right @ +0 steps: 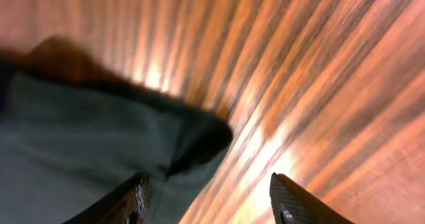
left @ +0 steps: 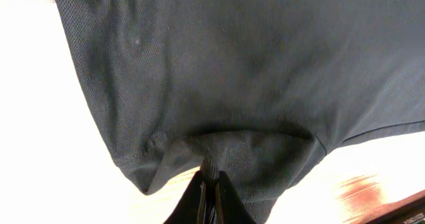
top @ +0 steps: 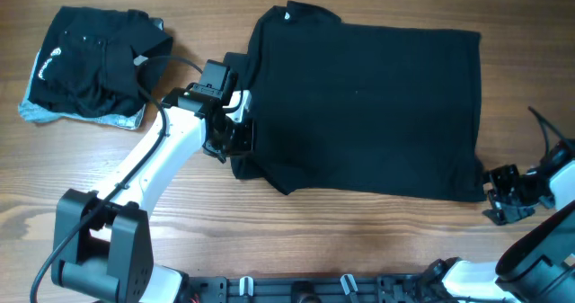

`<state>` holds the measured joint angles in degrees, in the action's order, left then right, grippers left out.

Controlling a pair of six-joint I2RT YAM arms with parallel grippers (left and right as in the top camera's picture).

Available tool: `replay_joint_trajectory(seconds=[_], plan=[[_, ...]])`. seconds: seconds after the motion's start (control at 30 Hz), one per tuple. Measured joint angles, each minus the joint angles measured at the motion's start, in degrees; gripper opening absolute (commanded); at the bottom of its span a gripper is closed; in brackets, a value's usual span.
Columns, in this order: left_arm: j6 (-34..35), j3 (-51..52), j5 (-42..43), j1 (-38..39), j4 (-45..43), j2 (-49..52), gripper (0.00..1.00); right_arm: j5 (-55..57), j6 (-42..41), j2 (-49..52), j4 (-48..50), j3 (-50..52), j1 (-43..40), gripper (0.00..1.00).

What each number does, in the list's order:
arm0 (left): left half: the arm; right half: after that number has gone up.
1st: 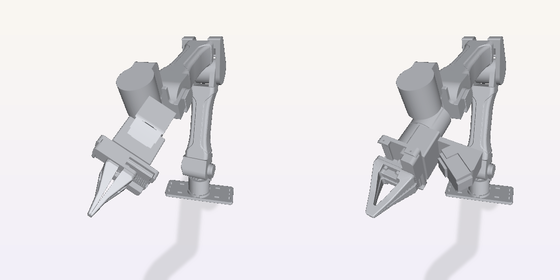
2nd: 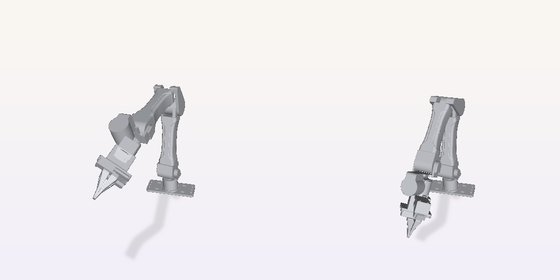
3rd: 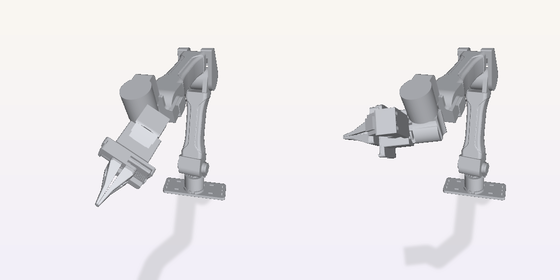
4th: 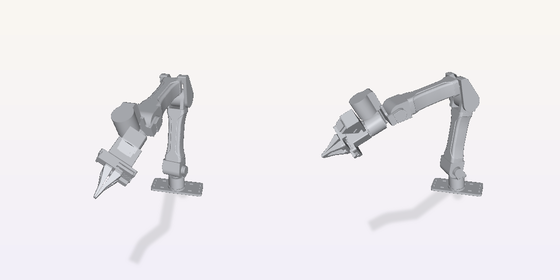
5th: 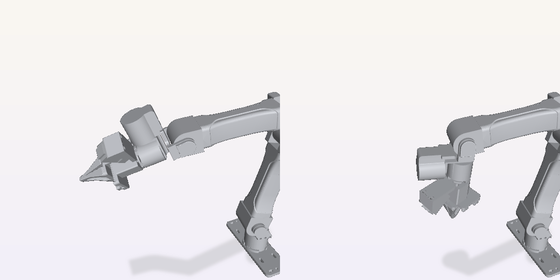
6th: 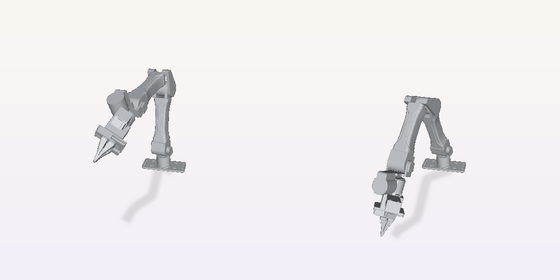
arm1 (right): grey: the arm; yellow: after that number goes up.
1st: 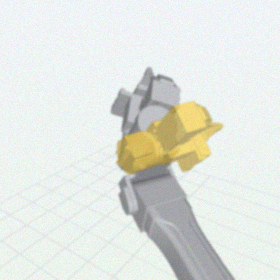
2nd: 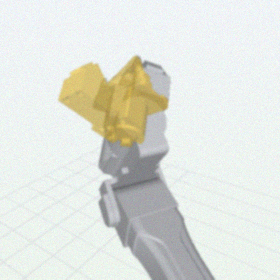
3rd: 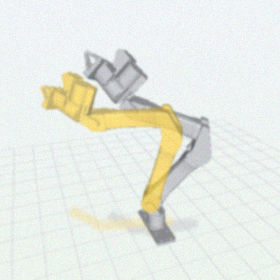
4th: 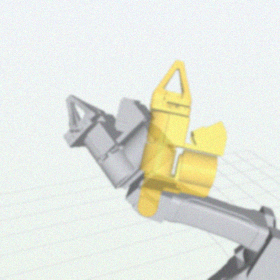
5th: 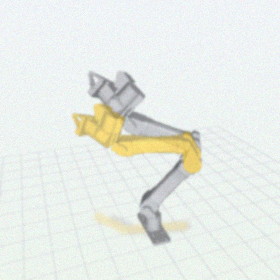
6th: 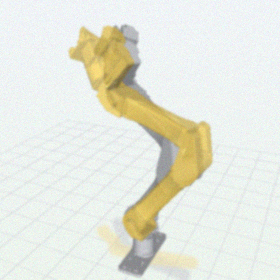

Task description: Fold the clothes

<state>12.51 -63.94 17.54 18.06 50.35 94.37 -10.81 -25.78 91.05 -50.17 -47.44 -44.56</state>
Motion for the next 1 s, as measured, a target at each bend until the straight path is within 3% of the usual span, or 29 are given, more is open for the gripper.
replay_joint_trajectory(seconds=[0.07,0.13,0.47,0.7,1.0], plan=[[0.0,0.0,0.0,0.0,0.0,0.0,0.04,0.2,-0.9,0.0,1.5,1.9,0.0,0.20],[0.0,0.0,0.0,0.0,0.0,0.0,0.04,0.4,-0.9,0.0,1.4,2.0,0.0,0.05],[0.0,0.0,-0.1,0.0,2.4,-1.4,0.04,-1.0,1.9,-1.4,-5.8,-0.9,0.0,0.04],[0.0,0.0,-0.3,0.0,6.5,-5.6,0.04,-4.9,2.7,-13.4,-6.3,-2.9,0.0,0.04],[0.0,-0.1,-4.7,0.0,-8.1,-6.3,0.04,-7.9,-2.5,-13.2,7.0,-3.4,3.5,0.04]])
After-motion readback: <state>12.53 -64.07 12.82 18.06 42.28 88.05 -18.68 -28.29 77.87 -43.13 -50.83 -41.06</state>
